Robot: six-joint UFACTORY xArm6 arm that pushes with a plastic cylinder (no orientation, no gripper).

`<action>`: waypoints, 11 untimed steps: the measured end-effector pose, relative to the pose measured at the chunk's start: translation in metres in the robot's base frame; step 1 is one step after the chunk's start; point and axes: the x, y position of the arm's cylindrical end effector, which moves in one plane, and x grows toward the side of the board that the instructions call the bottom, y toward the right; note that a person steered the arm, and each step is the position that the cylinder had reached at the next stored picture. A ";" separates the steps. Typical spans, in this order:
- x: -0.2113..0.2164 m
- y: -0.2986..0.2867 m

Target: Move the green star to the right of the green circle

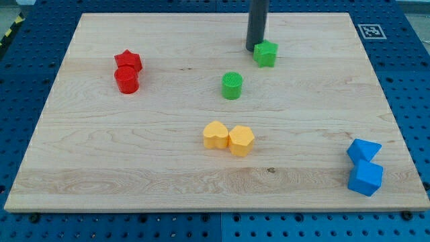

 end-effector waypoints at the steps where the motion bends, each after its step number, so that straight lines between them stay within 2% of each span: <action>1: 0.011 0.006; 2: -0.024 0.036; 3: -0.007 0.055; 4: 0.012 0.045; 6: 0.000 0.044; 9: 0.052 0.033; 11: 0.062 0.024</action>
